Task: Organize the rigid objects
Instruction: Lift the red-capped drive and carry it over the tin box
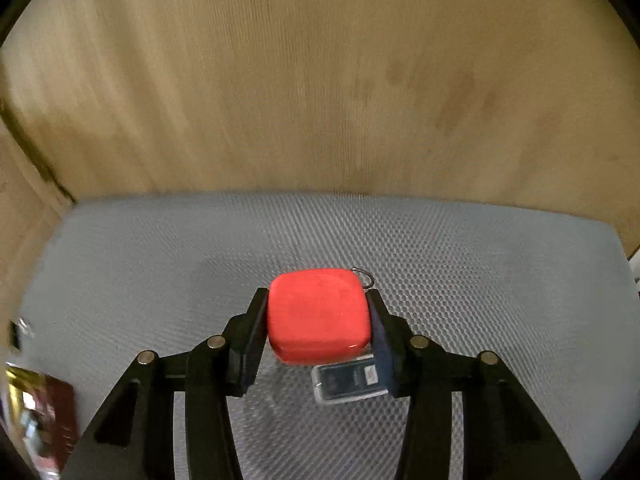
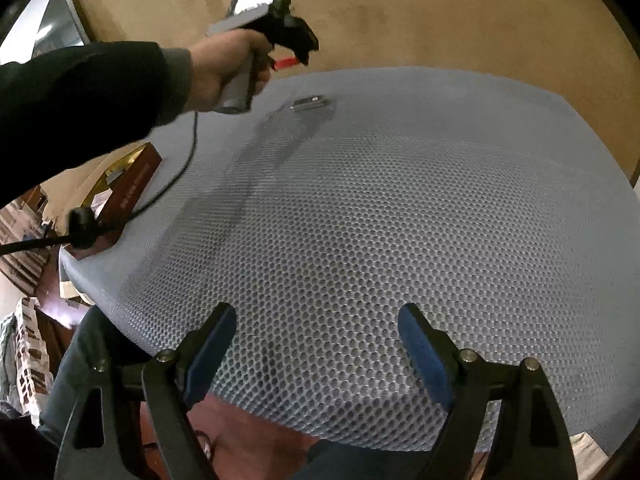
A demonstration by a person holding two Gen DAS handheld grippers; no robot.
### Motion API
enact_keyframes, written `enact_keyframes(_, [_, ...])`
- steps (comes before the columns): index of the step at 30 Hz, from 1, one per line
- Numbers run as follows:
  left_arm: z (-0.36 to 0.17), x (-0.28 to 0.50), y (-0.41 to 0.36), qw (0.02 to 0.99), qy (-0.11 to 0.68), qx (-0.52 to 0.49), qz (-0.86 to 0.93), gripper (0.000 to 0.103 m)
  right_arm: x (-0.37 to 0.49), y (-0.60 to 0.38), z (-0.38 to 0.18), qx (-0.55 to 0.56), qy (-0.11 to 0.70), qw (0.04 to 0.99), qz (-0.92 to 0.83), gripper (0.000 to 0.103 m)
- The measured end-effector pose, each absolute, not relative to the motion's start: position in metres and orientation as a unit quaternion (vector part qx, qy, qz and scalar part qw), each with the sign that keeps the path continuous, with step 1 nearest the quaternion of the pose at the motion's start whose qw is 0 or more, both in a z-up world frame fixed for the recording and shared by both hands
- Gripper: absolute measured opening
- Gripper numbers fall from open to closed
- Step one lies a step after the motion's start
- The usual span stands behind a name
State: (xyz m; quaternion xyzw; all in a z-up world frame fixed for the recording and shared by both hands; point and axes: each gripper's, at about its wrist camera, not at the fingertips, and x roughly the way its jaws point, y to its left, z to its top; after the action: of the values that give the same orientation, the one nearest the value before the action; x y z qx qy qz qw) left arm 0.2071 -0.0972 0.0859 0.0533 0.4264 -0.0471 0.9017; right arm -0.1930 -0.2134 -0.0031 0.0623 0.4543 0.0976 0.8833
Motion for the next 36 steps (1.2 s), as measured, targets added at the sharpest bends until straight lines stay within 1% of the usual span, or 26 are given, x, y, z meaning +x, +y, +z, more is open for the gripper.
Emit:
enact_keyframes(8, [0.136,0.174,-0.077,0.918,0.382,0.093,-0.050,0.043,-0.205,-0.182,0.014,0.016,0.436,0.893,0.111,0.086])
enact_keyframes(16, [0.174,0.141,-0.022,0.930,0.357,0.085,-0.018,0.043,-0.218,-0.149,0.029,-0.041,0.407,0.903,0.135,0.086])
enact_keyframes(23, [0.191,0.120,0.027,0.934,0.349,0.073,0.013,0.043,-0.219,-0.139,0.030,-0.053,0.401,0.904,0.141,0.086])
enact_keyframes(36, [0.200,0.099,0.103,0.934,0.346,0.061,0.065,0.043,-0.218,-0.134,0.021,-0.059,0.411,0.900,0.134,0.086])
